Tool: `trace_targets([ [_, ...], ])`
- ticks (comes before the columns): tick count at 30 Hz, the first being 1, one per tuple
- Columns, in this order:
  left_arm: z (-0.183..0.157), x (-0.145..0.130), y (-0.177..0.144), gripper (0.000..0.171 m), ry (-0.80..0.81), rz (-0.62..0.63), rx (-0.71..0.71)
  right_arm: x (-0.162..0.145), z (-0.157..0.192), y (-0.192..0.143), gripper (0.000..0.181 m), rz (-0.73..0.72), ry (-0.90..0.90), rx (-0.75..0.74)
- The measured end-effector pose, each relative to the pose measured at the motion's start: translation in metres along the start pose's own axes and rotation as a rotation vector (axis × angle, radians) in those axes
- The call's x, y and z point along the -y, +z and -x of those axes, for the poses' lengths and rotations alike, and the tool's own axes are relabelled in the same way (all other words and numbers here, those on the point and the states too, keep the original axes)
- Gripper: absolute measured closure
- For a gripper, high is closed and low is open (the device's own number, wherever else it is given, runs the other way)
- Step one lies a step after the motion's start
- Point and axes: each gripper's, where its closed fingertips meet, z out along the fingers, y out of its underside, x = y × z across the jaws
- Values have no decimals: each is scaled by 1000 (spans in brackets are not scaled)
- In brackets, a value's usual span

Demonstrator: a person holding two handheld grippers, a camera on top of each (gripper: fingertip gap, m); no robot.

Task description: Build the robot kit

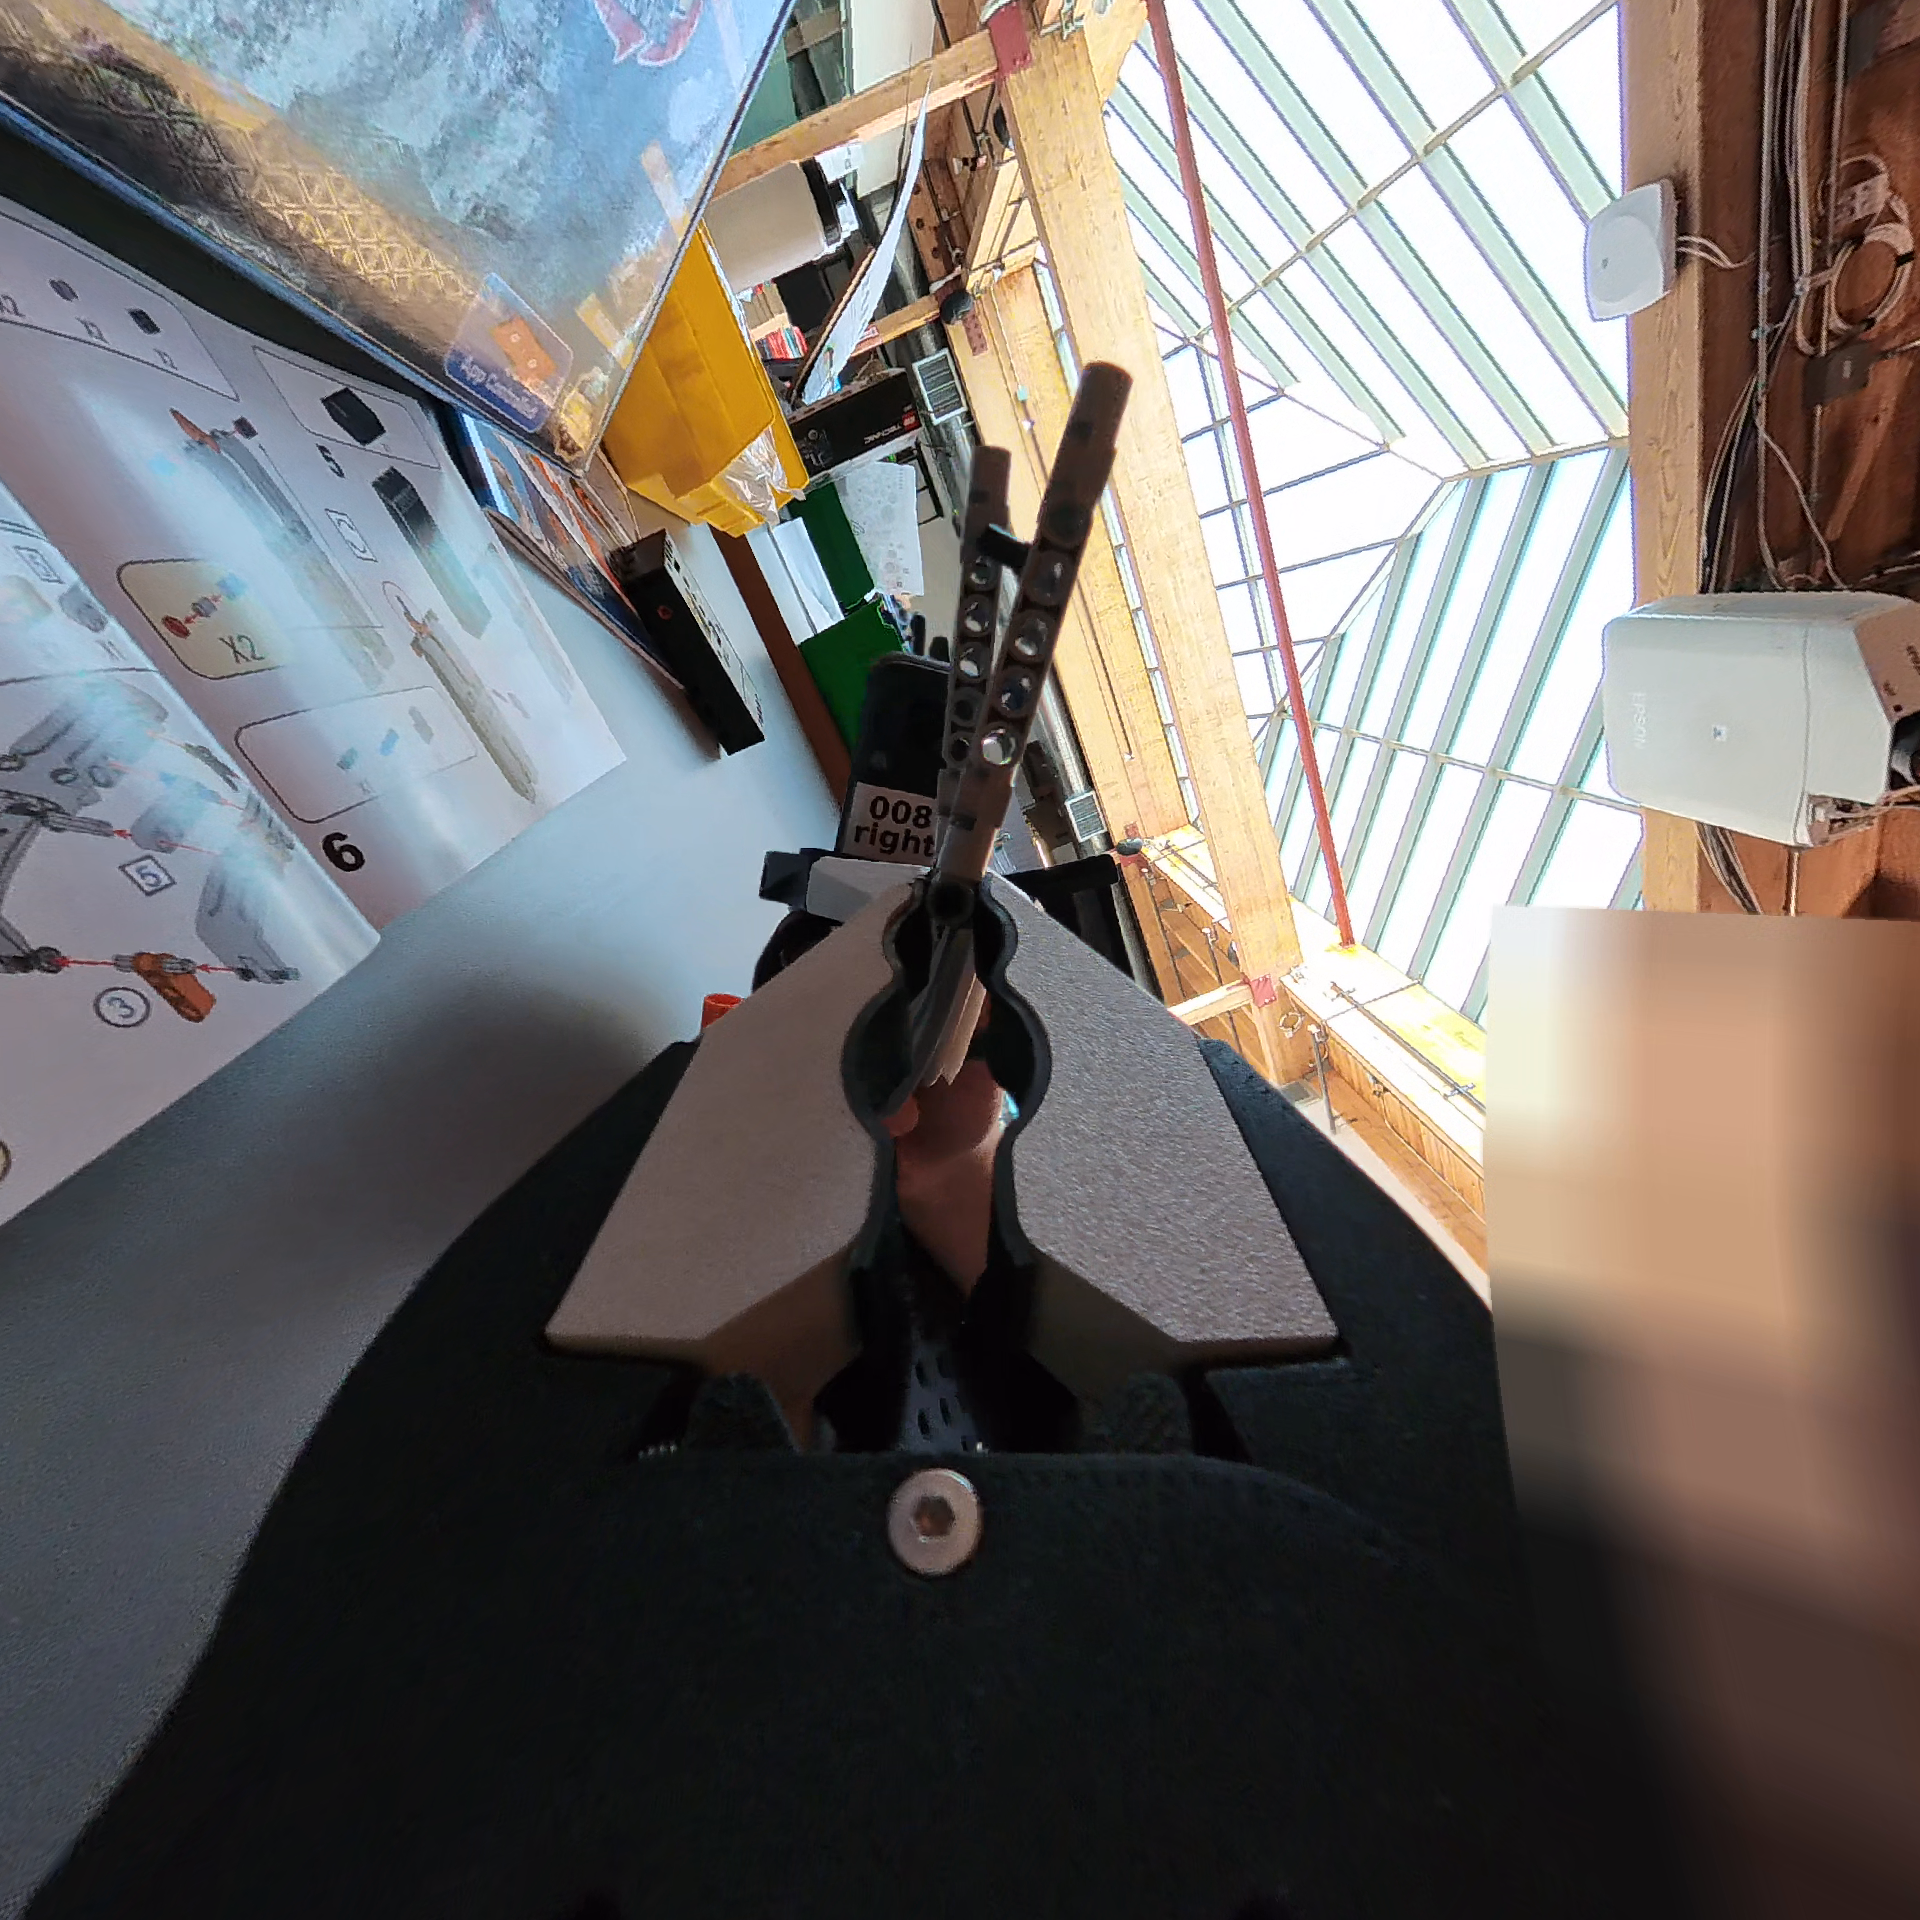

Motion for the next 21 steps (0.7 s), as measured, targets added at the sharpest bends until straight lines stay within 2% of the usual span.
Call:
trace_targets([
  [5, -3, 1, 0, 167, -23, -10, -22, 1, 3, 1, 181, 0, -54, -7],
  [21, 0, 3, 0, 168, -2, -33, -8, 4, -1, 2, 181, -29, 28, 20],
])
